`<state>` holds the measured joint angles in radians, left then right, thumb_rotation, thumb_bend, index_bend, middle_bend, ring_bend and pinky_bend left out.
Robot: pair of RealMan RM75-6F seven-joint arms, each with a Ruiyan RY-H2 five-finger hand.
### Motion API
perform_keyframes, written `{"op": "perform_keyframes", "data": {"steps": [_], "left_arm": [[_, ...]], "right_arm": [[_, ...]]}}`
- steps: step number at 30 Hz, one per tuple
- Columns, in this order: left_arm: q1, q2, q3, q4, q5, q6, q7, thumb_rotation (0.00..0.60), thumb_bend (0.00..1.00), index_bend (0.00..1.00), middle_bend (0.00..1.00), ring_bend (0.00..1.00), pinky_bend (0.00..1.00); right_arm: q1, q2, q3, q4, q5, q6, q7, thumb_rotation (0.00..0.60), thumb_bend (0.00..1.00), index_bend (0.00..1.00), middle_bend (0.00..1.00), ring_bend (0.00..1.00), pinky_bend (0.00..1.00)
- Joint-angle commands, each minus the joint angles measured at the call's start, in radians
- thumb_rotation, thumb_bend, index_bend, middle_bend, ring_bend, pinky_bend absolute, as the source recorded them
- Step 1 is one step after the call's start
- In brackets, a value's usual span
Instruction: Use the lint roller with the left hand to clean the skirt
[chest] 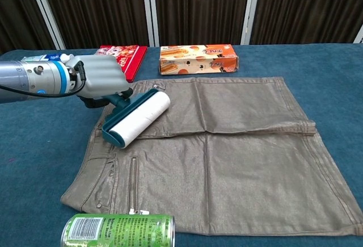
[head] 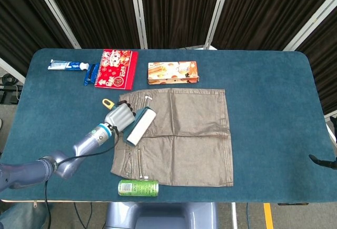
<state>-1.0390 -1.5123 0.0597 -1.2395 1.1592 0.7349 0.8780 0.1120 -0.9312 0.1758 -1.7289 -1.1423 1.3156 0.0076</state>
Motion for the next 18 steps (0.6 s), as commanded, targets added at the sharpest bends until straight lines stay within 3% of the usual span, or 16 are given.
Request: {"op": "perform_keyframes", "data": {"steps": [1,18], "left_arm": [[0.008,0.013,0.000,0.007,0.017,0.011,-0.021,0.600,0.82,0.60,0.46,0.36,0.42],[-0.050,-0.058,-0.046,-0.074,0.043,0.009,0.070,0.600,0.82,0.60,0.46,0.36,0.42]], "right_arm": [[0.001,0.000,0.000,-0.003,-0.003,0.001,-0.002,0.600,0.00,0.00,0.00,0.00,0.00],[-0.003,0.008,0.003,0.005,-0.001,-0.001,0.026,0.600,0.00,0.00,0.00,0.00,0.00]]}}
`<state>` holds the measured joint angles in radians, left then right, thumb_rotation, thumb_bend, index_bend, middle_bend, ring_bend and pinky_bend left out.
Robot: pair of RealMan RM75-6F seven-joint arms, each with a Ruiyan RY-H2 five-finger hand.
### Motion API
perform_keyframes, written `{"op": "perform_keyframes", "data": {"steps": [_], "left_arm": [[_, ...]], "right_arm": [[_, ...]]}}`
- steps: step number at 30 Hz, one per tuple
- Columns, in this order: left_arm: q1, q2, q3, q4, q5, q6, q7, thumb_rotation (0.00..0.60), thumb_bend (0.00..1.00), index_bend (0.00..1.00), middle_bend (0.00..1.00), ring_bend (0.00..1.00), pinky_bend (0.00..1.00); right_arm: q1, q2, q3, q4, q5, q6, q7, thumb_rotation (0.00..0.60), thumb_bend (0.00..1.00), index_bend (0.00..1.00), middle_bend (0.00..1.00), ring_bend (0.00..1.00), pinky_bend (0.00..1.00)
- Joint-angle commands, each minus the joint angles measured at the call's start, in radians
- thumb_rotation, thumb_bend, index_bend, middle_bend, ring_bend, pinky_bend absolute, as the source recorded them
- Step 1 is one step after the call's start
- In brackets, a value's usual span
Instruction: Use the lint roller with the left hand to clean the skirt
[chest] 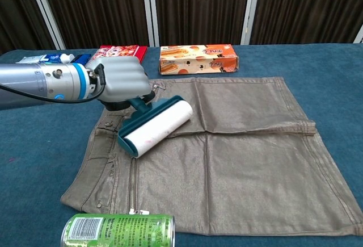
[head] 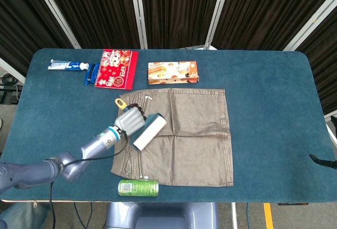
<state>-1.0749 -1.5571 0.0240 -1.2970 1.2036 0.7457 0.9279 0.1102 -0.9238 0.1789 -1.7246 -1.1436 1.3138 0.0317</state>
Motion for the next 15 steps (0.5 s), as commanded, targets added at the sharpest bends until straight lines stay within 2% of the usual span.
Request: {"op": "perform_keyframes", "data": {"steps": [1,15], "left_arm": [[-0.019,-0.017,-0.013,-0.023,-0.001,-0.002,0.028,0.600,0.82,0.60,0.46,0.36,0.42],[-0.120,-0.111,-0.055,-0.130,-0.074,-0.010,0.210,0.600,0.82,0.61,0.46,0.36,0.42]], "right_arm": [[-0.001,0.001,0.001,0.001,0.000,0.001,0.003,0.600,0.00,0.00,0.00,0.00,0.00],[-0.009,0.010,0.001,0.007,0.001,0.001,0.028,0.600,0.00,0.00,0.00,0.00,0.00]]}}
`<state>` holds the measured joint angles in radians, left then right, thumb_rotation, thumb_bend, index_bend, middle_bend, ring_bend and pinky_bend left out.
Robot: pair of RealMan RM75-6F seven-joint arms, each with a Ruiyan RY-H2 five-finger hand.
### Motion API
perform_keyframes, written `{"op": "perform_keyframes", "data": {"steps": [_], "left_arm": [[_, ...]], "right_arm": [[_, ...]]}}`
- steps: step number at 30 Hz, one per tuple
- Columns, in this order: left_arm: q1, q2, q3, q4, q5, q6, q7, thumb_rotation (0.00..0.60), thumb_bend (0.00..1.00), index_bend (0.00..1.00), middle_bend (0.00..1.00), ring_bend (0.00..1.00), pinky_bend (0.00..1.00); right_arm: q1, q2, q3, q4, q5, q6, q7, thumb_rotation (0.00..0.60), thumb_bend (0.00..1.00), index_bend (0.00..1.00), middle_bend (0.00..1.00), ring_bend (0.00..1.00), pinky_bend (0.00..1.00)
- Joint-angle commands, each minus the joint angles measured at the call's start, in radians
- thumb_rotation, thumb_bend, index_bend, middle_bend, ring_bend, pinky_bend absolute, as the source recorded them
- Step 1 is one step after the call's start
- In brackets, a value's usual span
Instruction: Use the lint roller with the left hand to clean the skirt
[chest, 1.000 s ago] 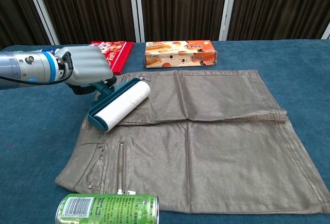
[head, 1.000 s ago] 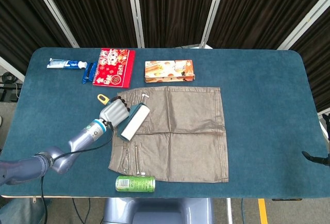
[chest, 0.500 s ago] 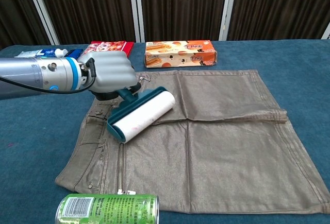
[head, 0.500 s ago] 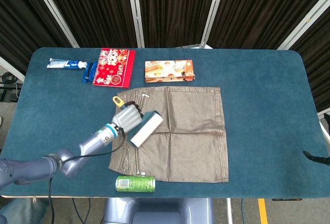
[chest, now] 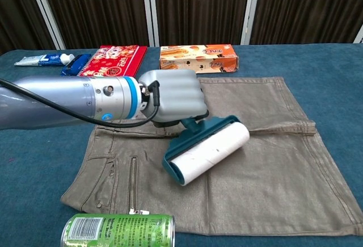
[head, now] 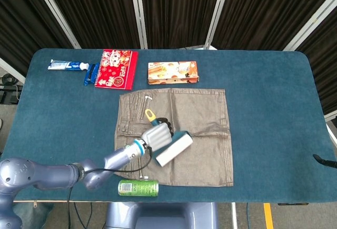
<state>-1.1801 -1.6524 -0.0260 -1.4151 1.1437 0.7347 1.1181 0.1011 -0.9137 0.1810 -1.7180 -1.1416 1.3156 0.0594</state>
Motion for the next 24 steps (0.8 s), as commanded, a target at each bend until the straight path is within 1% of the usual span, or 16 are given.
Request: {"op": "perform_keyframes", "data": {"steps": [1,8,14,19,24], "left_arm": [[-0.019,-0.020,-0.005,-0.014,-0.018,0.000,0.027,0.600,0.82,0.61,0.46,0.36,0.42],[-0.043,-0.039,0.008,-0.018,-0.058,0.000,0.079,0.600,0.82,0.61,0.46,0.36,0.42],[-0.043,-0.025,0.035,-0.010,-0.090,0.009,0.099,0.600,0.82,0.61,0.46,0.36,0.42],[-0.027,0.011,0.066,0.008,-0.105,0.019,0.092,0.600,0.82,0.61,0.46,0.36,0.42],[-0.003,0.071,0.101,0.030,-0.095,0.030,0.059,0.600,0.82,0.61,0.46,0.36,0.42]], "right_arm": [[0.000,0.000,-0.001,0.000,-0.002,-0.001,0.001,0.600,0.00,0.00,0.00,0.00,0.00],[-0.003,0.003,0.000,0.000,0.000,0.002,0.004,0.600,0.00,0.00,0.00,0.00,0.00],[-0.001,0.002,-0.001,0.001,0.000,-0.003,0.000,0.600,0.00,0.00,0.00,0.00,0.00],[0.000,0.001,-0.001,0.000,0.002,-0.003,-0.004,0.600,0.00,0.00,0.00,0.00,0.00],[0.000,0.000,0.000,-0.003,0.004,0.000,-0.009,0.600,0.00,0.00,0.00,0.00,0.00]]}}
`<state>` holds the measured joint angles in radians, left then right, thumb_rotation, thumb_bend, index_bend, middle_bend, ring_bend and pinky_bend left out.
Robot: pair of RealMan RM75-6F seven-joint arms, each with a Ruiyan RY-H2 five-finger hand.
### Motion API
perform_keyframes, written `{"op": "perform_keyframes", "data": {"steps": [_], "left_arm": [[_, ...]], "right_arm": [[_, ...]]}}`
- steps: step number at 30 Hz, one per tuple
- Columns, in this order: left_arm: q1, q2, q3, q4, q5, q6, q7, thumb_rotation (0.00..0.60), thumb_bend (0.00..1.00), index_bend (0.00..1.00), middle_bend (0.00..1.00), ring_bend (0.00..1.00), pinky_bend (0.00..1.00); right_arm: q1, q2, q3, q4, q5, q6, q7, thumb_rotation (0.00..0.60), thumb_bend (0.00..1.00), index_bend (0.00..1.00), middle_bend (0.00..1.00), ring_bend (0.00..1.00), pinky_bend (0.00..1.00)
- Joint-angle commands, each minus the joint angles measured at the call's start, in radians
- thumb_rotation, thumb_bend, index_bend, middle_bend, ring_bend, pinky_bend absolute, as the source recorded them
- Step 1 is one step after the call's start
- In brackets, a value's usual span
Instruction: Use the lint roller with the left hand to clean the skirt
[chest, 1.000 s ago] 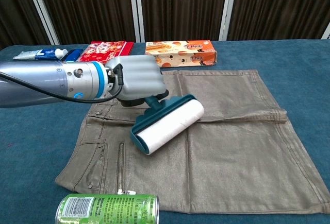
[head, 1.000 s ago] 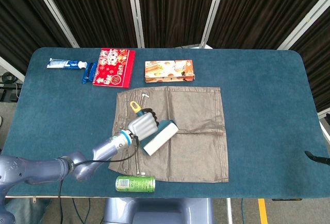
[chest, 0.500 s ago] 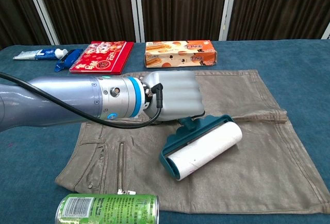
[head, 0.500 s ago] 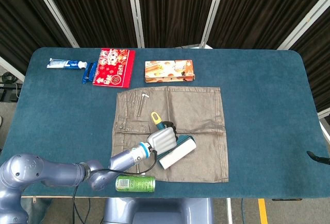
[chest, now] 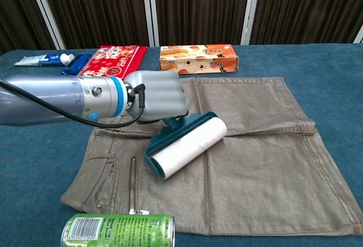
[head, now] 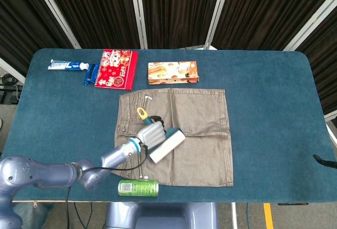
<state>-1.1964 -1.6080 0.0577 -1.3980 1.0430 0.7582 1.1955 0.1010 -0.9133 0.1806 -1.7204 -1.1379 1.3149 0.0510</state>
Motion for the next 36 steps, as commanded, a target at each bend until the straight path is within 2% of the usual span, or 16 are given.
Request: {"op": "perform_keyframes", "data": {"steps": [1,5,13,29,36], "left_arm": [[0.020,0.042,0.025,0.019,0.008,0.008,-0.030,0.600,0.82,0.61,0.46,0.36,0.42],[0.060,0.088,0.057,0.060,0.001,0.015,-0.078,0.600,0.82,0.61,0.46,0.36,0.42],[0.113,0.107,0.092,0.129,0.043,0.008,-0.165,0.600,0.82,0.61,0.46,0.36,0.42],[0.206,0.146,0.113,0.218,0.075,0.001,-0.286,0.600,0.82,0.61,0.46,0.36,0.42],[0.265,0.184,0.088,0.227,0.109,0.056,-0.410,0.600,0.82,0.61,0.46,0.36,0.42]], "right_arm": [[0.000,0.000,0.000,-0.002,0.000,0.002,-0.002,0.600,0.00,0.00,0.00,0.00,0.00],[0.002,-0.003,-0.001,-0.005,-0.004,0.003,-0.013,0.600,0.00,0.00,0.00,0.00,0.00],[0.006,-0.010,-0.003,-0.012,-0.005,0.007,-0.038,0.600,0.00,0.00,0.00,0.00,0.00],[0.008,-0.012,-0.005,-0.014,-0.002,0.004,-0.046,0.600,0.00,0.00,0.00,0.00,0.00],[0.008,-0.011,-0.009,-0.025,-0.013,0.010,-0.054,0.600,0.00,0.00,0.00,0.00,0.00]]}}
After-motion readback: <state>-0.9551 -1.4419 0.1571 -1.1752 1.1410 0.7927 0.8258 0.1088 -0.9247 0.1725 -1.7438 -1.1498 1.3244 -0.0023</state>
